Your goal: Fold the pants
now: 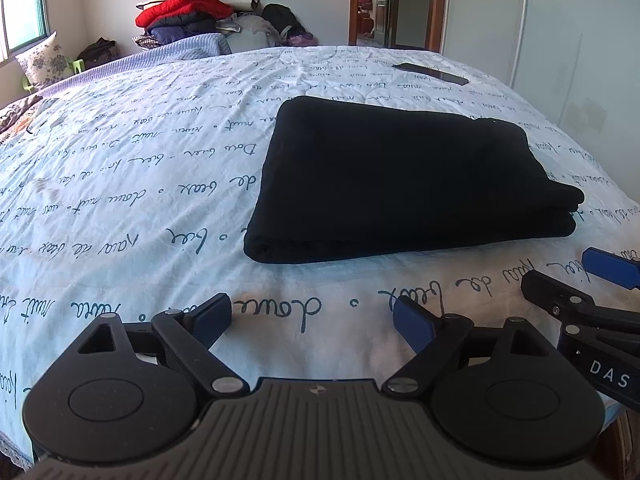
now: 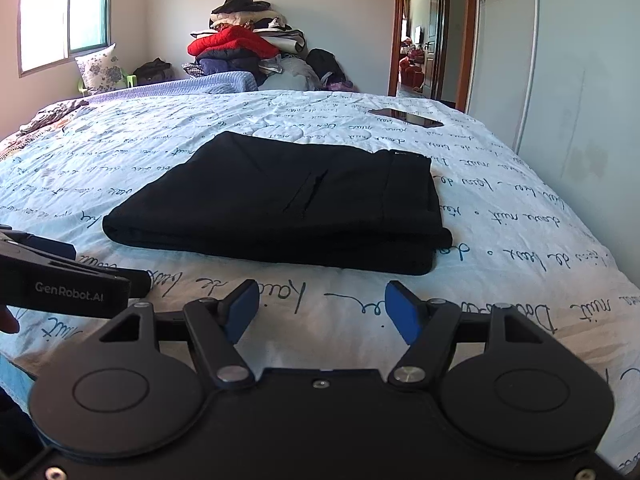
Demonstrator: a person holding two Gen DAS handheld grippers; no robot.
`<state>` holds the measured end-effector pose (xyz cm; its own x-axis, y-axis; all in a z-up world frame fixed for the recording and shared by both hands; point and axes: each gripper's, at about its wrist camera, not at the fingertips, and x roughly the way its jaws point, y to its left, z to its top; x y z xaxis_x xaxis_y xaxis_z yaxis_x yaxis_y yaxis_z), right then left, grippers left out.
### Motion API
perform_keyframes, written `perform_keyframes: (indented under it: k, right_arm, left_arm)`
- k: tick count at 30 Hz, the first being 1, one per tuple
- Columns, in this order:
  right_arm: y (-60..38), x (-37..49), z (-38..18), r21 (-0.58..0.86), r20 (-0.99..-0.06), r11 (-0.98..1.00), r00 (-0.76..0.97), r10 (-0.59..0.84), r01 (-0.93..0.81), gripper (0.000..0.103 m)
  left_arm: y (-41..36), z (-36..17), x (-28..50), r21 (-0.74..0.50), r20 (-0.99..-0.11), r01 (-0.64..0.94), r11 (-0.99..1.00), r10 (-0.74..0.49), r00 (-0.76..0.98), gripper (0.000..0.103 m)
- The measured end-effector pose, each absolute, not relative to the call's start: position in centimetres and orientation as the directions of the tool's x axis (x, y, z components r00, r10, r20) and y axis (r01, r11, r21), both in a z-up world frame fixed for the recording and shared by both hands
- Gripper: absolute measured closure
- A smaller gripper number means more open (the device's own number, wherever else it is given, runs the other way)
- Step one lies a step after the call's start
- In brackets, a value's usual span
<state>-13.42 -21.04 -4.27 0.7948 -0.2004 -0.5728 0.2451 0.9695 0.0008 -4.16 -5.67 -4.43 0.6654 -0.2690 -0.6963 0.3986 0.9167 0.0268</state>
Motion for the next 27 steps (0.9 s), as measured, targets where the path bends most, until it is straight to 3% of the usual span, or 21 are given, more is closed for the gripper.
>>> perform_keyframes:
  k: [17, 21, 27]
  right_arm:
    - [-20.95, -13.49, -4.57, 0.006, -0.583, 0.97, 0.789, -0.193, 0.241, 0.03]
    - [-20.77, -13.74, -4.24, 0.014, -0.571, 0.971, 0.799, -0.187, 0.237, 0.023]
    - [-20.08, -14.03, -3.9, 0.01, -0.563, 0.975, 0.807, -0.178, 0.222, 0.023]
  left_arm:
    - [-5.91, -4.74, -4.49, 0.052, -0.703, 0.392, 0.919, -0.245, 0.668, 0.006]
    - [-5.8, -4.64, -4.43, 0.051, -0.709, 0.384, 0.922, -0.237, 0.664, 0.005]
    - [-5.54, -4.56, -4.3, 0.044, -0.72, 0.374, 0.926, -0.231, 0.655, 0.004]
